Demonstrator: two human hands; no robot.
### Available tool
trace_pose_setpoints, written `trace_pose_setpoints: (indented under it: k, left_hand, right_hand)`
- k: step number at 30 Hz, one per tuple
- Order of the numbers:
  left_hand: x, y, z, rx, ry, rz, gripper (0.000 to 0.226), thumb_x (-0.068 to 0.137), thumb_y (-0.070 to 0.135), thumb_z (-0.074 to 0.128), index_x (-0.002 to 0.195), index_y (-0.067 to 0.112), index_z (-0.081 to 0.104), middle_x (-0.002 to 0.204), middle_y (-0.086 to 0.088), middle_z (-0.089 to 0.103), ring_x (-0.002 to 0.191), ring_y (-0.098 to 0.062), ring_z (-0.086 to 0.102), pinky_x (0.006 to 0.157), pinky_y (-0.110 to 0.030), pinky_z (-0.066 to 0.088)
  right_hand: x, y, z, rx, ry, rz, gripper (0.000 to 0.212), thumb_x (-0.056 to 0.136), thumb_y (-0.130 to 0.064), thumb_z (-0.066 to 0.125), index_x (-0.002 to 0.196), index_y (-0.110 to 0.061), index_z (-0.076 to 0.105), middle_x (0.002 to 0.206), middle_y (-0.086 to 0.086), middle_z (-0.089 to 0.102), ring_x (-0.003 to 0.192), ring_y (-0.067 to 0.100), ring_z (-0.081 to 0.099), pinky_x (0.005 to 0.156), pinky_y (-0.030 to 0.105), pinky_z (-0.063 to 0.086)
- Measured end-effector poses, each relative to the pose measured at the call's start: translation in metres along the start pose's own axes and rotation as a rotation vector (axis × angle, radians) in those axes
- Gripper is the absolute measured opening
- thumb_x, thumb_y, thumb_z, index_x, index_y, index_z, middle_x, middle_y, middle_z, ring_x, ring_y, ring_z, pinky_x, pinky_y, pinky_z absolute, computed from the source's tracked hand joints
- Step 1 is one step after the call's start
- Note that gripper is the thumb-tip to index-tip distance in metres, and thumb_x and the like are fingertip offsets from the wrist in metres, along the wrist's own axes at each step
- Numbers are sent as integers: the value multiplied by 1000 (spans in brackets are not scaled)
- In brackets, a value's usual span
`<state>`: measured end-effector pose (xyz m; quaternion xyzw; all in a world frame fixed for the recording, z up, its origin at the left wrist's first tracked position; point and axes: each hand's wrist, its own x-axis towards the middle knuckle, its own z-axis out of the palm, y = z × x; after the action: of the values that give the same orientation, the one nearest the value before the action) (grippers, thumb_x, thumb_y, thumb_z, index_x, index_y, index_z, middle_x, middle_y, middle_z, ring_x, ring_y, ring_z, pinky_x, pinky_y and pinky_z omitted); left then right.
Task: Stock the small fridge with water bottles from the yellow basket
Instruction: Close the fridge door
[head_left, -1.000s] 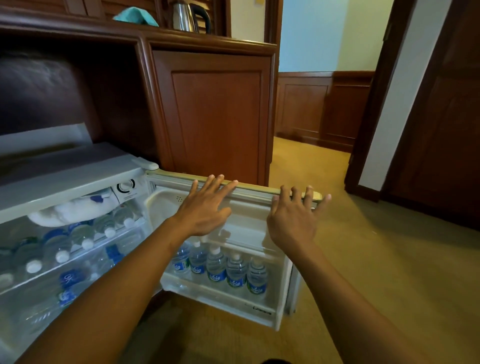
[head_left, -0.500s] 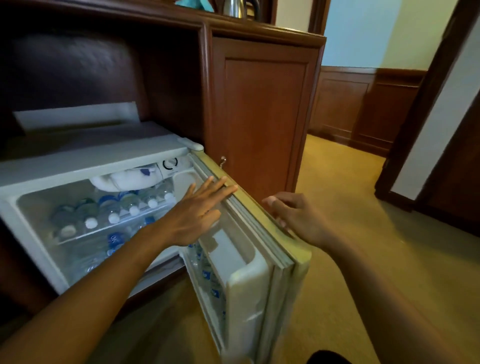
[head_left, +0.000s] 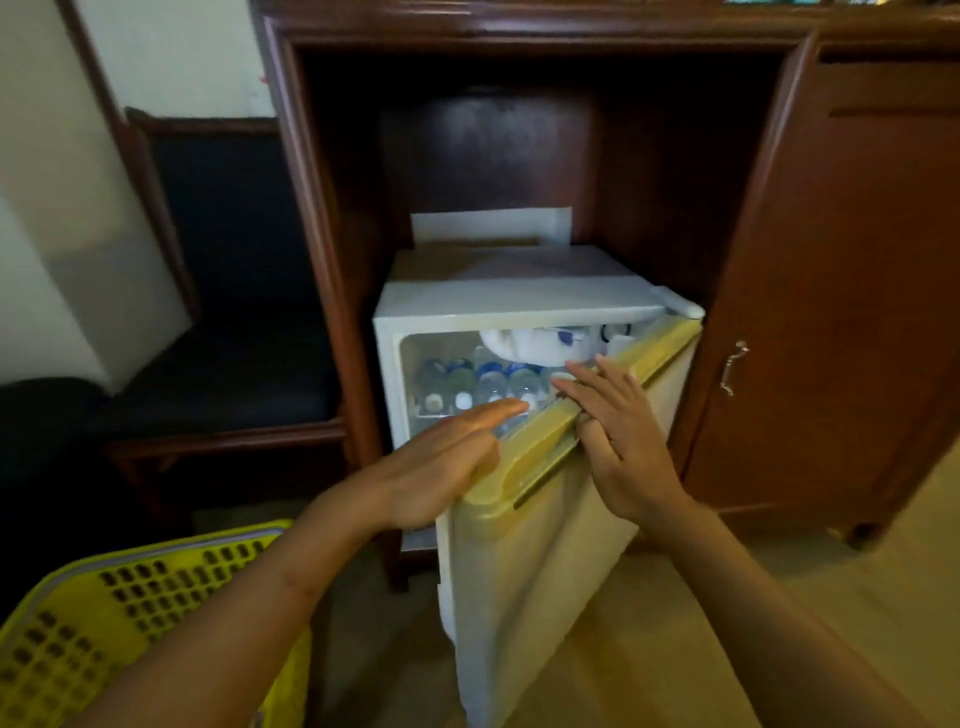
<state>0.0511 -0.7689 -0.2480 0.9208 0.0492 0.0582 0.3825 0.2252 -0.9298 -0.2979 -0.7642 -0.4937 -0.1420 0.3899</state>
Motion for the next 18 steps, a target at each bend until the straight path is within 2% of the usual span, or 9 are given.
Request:
trace_pose_setpoints:
  k: [3, 5, 8, 11, 13, 18]
  left_hand:
    - [-1, -14, -21, 195, 101, -93, 50, 103, 49, 31, 153, 41, 30, 160, 14, 28, 145, -5, 25, 116, -28, 23]
    - [1, -16, -39, 436, 180, -106, 53, 104, 51, 33, 153, 32, 34, 158, 7, 35, 144, -12, 32, 108, -25, 26]
    - [12, -19, -50, 736, 157, -125, 66, 101, 59, 34, 155, 23, 27, 158, -2, 35, 141, -19, 35, 112, -36, 29]
    - [34, -44, -55, 899, 160, -240, 89, 92, 60, 51, 158, 20, 7, 165, -5, 16, 150, -24, 17, 121, -49, 14]
    - [51, -61, -61, 948, 199, -277, 103, 85, 55, 63, 158, 17, 2, 166, -10, 7, 152, -30, 6, 123, -53, 10]
    - [86, -94, -85, 957, 251, -258, 118, 79, 63, 67, 158, 16, -7, 166, -9, -14, 151, -30, -17, 120, -44, -8]
  right_hand:
    - [24, -5, 29, -116, 12, -21, 58, 98, -34, 21, 145, -16, 48, 156, 1, 39, 151, 13, 14, 123, 46, 5]
    - [41, -9, 47, -178, 13, -20, 60, 98, -36, 19, 148, -15, 44, 158, 2, 35, 152, 15, 10, 123, 48, 3]
    - [66, -9, 64, -309, -11, -34, 61, 97, -37, 19, 150, -17, 39, 162, 1, 27, 153, 19, 5, 123, 50, 1]
    - [95, -7, 79, -447, -72, -75, 63, 96, -38, 17, 152, -17, 37, 163, 4, 23, 153, 24, 3, 122, 52, 3]
    - [111, -4, 86, -481, -118, -75, 67, 96, -42, 11, 155, -18, 31, 164, 4, 20, 153, 24, 3, 123, 51, 5]
    - [138, 3, 100, -464, -195, -51, 79, 93, -63, -2, 159, -19, 5, 166, 0, 4, 153, 21, -6, 123, 46, -2]
